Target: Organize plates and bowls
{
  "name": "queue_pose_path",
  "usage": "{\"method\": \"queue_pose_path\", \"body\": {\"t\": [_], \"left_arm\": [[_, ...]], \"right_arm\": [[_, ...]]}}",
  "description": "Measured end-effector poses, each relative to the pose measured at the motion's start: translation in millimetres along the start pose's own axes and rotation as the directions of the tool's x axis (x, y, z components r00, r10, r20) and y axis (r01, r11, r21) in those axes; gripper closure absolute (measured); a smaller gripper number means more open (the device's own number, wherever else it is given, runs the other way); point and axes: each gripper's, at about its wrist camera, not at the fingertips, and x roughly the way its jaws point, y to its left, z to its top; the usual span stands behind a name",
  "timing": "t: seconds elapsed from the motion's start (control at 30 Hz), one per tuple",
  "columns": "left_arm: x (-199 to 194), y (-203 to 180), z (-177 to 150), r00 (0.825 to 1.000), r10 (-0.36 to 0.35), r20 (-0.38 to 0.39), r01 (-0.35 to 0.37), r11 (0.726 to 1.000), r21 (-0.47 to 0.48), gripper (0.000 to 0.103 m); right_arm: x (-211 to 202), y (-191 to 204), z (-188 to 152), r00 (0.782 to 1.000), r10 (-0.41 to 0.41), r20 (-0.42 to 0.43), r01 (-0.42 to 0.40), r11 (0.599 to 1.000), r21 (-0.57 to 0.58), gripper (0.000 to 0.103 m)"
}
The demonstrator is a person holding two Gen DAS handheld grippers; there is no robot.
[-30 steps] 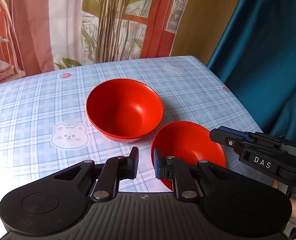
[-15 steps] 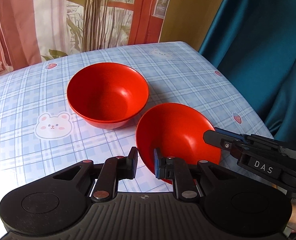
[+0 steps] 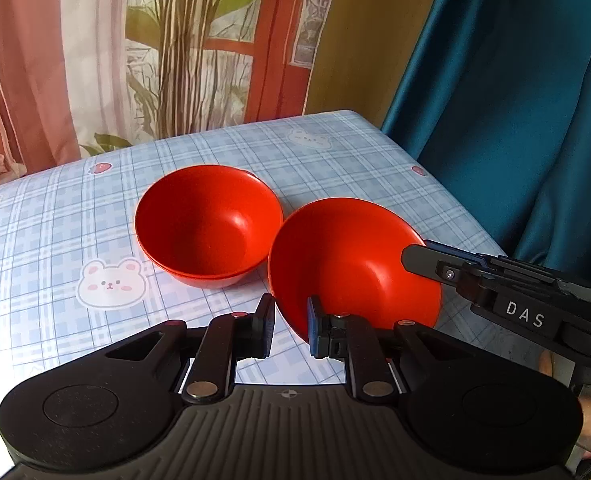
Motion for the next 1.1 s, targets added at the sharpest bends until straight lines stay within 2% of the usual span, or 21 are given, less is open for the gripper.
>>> {"method": "queue_pose_path", "body": {"t": [0.23, 0.47, 0.6, 0.83, 1.1], "left_arm": [[-6.9, 4.3, 6.1, 0.999, 0.018, 0.038, -0.017, 1.000, -0.023, 0.086], [-18.3, 19.6, 16.3, 0.992, 0.078, 0.095, -0.072, 0.996, -0.060, 0.086], [-14.4, 29.6, 24.5, 0.982, 0.144, 0.118, -0.136, 0.988, -0.076, 0.086], [1.8, 44.5, 36.8, 0.972, 0.203, 0.117, -0.195, 0.978, -0.078, 0.086], [21.5, 55.9, 31.7, 0.976, 0.201, 0.080, -0.195, 0.978, -0.079, 0.086]], "right_arm": [[3.2, 10.8, 15.5, 0.999, 0.021, 0.030, -0.020, 1.000, -0.007, 0.088], [17.8, 35.9, 38.8, 0.994, 0.080, 0.073, -0.076, 0.996, -0.052, 0.088], [39.5, 56.0, 52.5, 0.991, 0.107, 0.082, -0.098, 0.989, -0.106, 0.088], [75.8, 69.8, 64.3, 0.992, 0.112, 0.049, -0.108, 0.990, -0.093, 0.088], [97.5, 64.3, 51.5, 0.996, 0.090, -0.005, -0.090, 0.993, -0.074, 0.088]]}}
